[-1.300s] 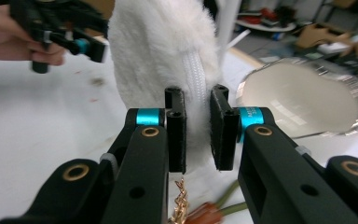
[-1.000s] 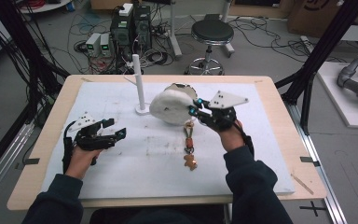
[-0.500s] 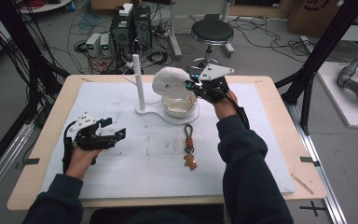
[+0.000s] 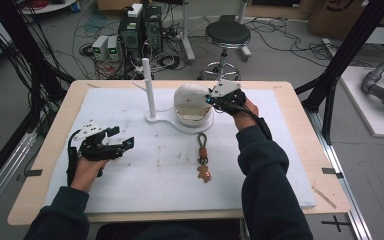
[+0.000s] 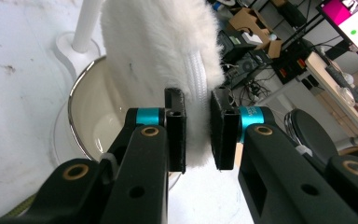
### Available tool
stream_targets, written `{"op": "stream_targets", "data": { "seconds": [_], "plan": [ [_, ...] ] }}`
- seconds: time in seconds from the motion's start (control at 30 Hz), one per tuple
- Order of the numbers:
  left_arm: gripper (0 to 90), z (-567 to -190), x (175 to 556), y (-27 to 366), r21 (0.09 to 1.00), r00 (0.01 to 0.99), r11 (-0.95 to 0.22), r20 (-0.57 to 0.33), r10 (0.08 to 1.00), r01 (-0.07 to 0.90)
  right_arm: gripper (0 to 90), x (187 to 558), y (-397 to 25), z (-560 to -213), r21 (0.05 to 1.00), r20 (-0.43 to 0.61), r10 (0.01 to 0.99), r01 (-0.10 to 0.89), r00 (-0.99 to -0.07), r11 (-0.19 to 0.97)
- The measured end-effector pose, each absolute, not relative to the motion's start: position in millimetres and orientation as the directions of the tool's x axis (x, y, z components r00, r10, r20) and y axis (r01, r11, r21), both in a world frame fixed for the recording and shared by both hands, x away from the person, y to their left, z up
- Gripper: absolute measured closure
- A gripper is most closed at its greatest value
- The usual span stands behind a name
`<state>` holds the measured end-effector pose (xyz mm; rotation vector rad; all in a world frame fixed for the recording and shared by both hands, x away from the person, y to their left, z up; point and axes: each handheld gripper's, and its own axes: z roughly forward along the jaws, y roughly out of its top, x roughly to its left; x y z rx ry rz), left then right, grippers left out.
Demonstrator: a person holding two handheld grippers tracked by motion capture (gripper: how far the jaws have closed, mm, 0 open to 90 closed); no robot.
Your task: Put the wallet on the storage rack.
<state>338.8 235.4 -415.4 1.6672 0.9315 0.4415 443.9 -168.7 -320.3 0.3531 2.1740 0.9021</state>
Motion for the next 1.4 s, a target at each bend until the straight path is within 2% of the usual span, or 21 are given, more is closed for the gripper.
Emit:
{"op": "stream_targets", "data": {
  "seconds": [0.37, 0.53, 0.57, 0.63, 0.67, 0.77, 0.83, 0.9, 0.93, 0.97, 1.03, 1.13, 1.4],
  "plan": [
    [19.6, -415.4, 338.7, 236.1, 0.932, 0.614, -0.064, -0.182, 0.768, 0.357, 79.5, 455.2, -142.0, -348.6, 0.582, -0.589, 0.428, 0.008, -0.685, 0.813],
    [19.6, -415.3, 338.2, 236.9, 0.932, 0.613, -0.062, -0.184, 0.768, 0.357, 78.0, 457.7, -143.2, -353.2, 0.6, -0.542, 0.456, 0.055, -0.706, 0.798],
    [19.6, -415.5, 338.3, 237.4, 0.932, 0.613, -0.063, -0.183, 0.768, 0.357, 69.8, 457.3, -149.4, -350.6, 0.638, -0.481, 0.498, 0.102, -0.722, 0.763],
    [19.6, -416.0, 338.0, 238.2, 0.932, 0.608, -0.056, -0.187, 0.772, 0.358, 56.7, 455.6, -155.9, -348.1, 0.674, -0.431, 0.532, 0.132, -0.729, 0.727],
    [19.6, -415.9, 338.0, 239.2, 0.932, 0.608, -0.055, -0.189, 0.771, 0.359, 56.7, 455.6, -155.9, -348.1, 0.674, -0.431, 0.532, 0.132, -0.729, 0.727],
    [19.6, -415.7, 337.8, 241.1, 0.933, 0.599, -0.039, -0.198, 0.776, 0.359, 44.4, 446.2, -175.7, -335.3, 0.771, -0.326, 0.629, 0.187, -0.706, 0.609],
    [19.6, -415.6, 337.6, 241.5, 0.933, 0.592, -0.033, -0.2, 0.781, 0.359, 42.7, 443.8, -178.8, -332.5, 0.779, -0.323, 0.638, 0.186, -0.699, 0.598],
    [19.6, -415.6, 337.9, 242.1, 0.934, 0.589, -0.032, -0.197, 0.784, 0.355, 41.4, 435.4, -187.5, -325.4, 0.811, -0.276, 0.673, 0.209, -0.686, 0.546],
    [19.6, -415.6, 337.7, 242.2, 0.934, 0.59, -0.031, -0.198, 0.783, 0.355, 41.0, 430.3, -192.6, -324.9, 0.833, -0.276, 0.687, 0.19, -0.672, 0.52],
    [19.4, -415.4, 337.7, 242.6, 0.934, 0.591, -0.035, -0.196, 0.783, 0.355, 36.9, 423.2, -200.3, -324.2, 0.844, -0.23, 0.715, 0.232, -0.66, 0.484],
    [19.4, -415.7, 337.6, 243.5, 0.933, 0.59, -0.038, -0.195, 0.784, 0.358, 35.3, 418.8, -205.5, -326.5, 0.851, -0.209, 0.74, 0.254, -0.639, 0.459],
    [19.4, -416.1, 338.0, 245.2, 0.932, 0.582, -0.034, -0.196, 0.789, 0.36, 27.7, 396.2, -233.8, -348.4, 0.886, -0.056, 0.794, 0.336, -0.605, 0.318],
    [19.4, -416.8, 340.2, 246.4, 0.931, 0.571, -0.025, -0.202, 0.796, 0.364, 22.5, 368.4, -265.4, -386.7, 0.852, -0.006, 0.825, 0.428, -0.565, 0.3]
  ]
}}
